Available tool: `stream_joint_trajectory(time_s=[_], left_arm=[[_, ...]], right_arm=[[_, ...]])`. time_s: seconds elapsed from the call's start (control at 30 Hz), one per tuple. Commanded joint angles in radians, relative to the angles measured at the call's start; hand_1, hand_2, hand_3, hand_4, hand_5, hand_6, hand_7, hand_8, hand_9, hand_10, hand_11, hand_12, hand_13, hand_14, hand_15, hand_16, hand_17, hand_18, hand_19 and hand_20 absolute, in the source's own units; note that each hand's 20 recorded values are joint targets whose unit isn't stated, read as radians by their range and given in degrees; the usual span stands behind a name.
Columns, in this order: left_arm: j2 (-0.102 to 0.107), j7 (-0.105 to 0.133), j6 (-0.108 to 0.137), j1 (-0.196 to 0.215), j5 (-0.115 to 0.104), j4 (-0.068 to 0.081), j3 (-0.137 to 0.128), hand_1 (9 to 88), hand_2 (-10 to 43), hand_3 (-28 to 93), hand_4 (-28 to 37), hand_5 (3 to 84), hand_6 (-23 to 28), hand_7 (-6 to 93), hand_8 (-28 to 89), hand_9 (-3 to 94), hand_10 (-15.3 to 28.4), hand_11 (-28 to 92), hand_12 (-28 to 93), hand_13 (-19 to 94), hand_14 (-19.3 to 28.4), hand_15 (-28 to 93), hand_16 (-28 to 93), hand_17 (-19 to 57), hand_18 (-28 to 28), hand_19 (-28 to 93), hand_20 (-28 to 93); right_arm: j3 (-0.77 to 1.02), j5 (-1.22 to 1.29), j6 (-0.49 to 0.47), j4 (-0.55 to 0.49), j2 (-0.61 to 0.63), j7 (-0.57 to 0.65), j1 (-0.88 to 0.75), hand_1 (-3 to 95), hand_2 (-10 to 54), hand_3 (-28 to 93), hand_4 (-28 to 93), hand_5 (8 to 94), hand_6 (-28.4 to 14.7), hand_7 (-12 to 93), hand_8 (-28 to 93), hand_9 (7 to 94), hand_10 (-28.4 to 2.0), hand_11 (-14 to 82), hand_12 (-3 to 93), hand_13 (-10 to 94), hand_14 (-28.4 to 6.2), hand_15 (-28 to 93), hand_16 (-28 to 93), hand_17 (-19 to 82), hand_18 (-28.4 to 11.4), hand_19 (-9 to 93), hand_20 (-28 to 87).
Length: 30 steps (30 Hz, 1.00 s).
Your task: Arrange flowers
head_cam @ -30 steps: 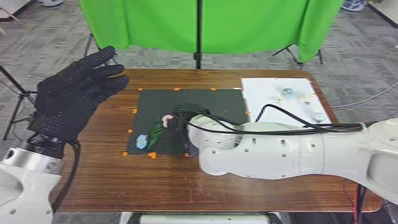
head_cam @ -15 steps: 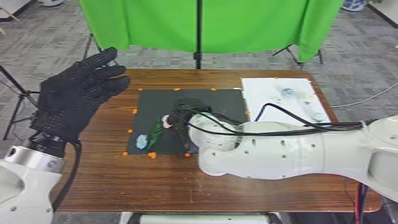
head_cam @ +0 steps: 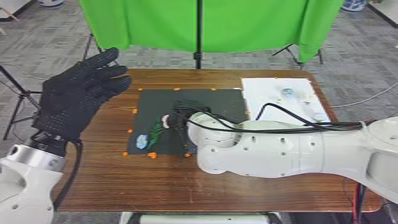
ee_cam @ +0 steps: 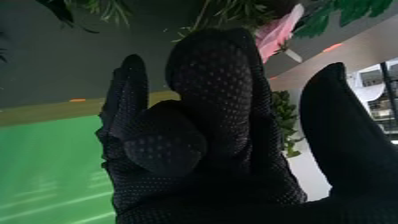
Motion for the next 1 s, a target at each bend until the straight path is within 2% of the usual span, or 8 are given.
stream_joint_trajectory(time_s=[0.03, 0.13, 0.3, 0.57, 0.7, 0.83, 0.9, 1.0], left_arm=[[0.005, 0.007, 0.002, 0.016, -0.001, 0.002, -0.006, 22.9, 8.2, 77, -26.8, 36.4, 10.6, 14.4, -10, 30.9, 21.1, 30, 10, 23, 28.0, 54, -11, -7.8, 25.8, 61, 16], [0.008, 0.014, -0.003, 0.019, 0.0, 0.002, -0.007, 22.9, 8.2, 77, -26.7, 36.4, 10.5, 14.4, -10, 30.8, 21.1, 30, 10, 23, 28.1, 54, -11, -7.8, 25.8, 61, 16], [0.01, 0.015, 0.001, 0.023, 0.0, -0.001, -0.01, 22.9, 8.2, 77, -26.7, 36.4, 10.6, 14.3, -10, 30.9, 21.1, 30, 10, 23, 28.0, 54, -11, -7.8, 25.8, 61, 16], [0.023, 0.031, 0.006, 0.019, -0.001, -0.001, -0.009, 22.9, 8.2, 77, -26.7, 36.5, 10.6, 14.3, -10, 30.9, 21.1, 30, 10, 23, 28.1, 54, -11, -7.8, 25.8, 61, 16], [0.018, 0.024, 0.007, 0.027, -0.002, -0.002, -0.016, 22.9, 8.3, 77, -26.7, 36.5, 10.6, 14.4, -10, 30.9, 21.1, 30, 10, 23, 28.1, 54, -11, -7.8, 25.8, 61, 16], [0.019, 0.033, 0.014, 0.032, -0.002, -0.003, -0.016, 22.8, 8.2, 77, -26.7, 36.4, 10.6, 14.4, -10, 30.9, 21.1, 30, 10, 23, 28.2, 54, -11, -7.8, 25.8, 61, 16], [0.015, 0.025, 0.016, 0.031, -0.003, -0.002, -0.015, 22.8, 8.2, 77, -26.7, 36.5, 10.6, 14.4, -10, 30.9, 21.2, 30, 10, 23, 28.2, 54, -11, -7.8, 25.8, 61, 16], [0.007, 0.026, 0.02, 0.05, 0.0, -0.009, -0.027, 22.8, 8.2, 77, -26.7, 36.5, 10.6, 14.4, -10, 30.9, 21.1, 30, 10, 23, 28.1, 54, -11, -7.8, 25.8, 61, 16]], right_arm=[[-0.015, 0.004, 0.036, 0.002, -0.02, -0.014, 0.032, 22.0, 11.9, 75, -25, 68.4, 1.4, 11, -13, 93.7, -11.8, 45.3, 17.6, 80, -12.1, 82, 21, 27, -23.5, 88, 23], [-0.02, 0.006, 0.05, 0.004, -0.026, -0.014, 0.047, 21.9, 11.9, 75, -25, 68.0, 1.4, 11, -13, 93.7, -11.8, 45.3, 17.7, 80, -12.2, 82, 20, 27, -23.5, 88, 23], [-0.025, 0.012, 0.068, 0.005, -0.038, -0.021, 0.072, 22.0, 11.8, 75, -25, 67.0, 1.6, 11, -13, 93.7, -11.8, 45.3, 17.6, 80, -12.1, 82, 20, 27, -23.5, 88, 23], [-0.014, 0.06, 0.082, 0.017, -0.06, -0.04, 0.098, 22.1, 11.8, 75, -25, 62.7, 2.0, 11, -13, 93.7, -11.6, 44.9, 17.7, 79, -12.1, 82, 20, 27, -23.5, 88, 24], [-0.01, 0.059, 0.081, 0.016, -0.061, -0.039, 0.092, 22.2, 11.7, 75, -25, 61.8, 2.1, 12, -13, 93.7, -11.5, 44.5, 17.9, 79, -12.1, 82, 20, 27, -23.4, 87, 24], [0.0, 0.091, 0.072, 0.021, -0.062, -0.041, 0.087, 22.2, 11.8, 75, -25, 61.7, 2.1, 12, -13, 93.7, -11.6, 44.3, 18.2, 79, -12.1, 82, 20, 27, -23.4, 87, 24], [0.013, 0.079, 0.069, 0.021, -0.057, -0.039, 0.073, 22.3, 11.8, 75, -25, 61.4, 2.1, 12, -13, 93.7, -11.6, 44.1, 18.2, 79, -12.1, 82, 20, 27, -23.5, 87, 24], [0.007, 0.067, 0.08, 0.015, -0.046, -0.036, 0.072, 22.3, 11.8, 75, -25, 62.8, 1.6, 12, -13, 93.7, -11.6, 44.0, 18.2, 79, -12.2, 82, 20, 27, -23.5, 87, 24]])
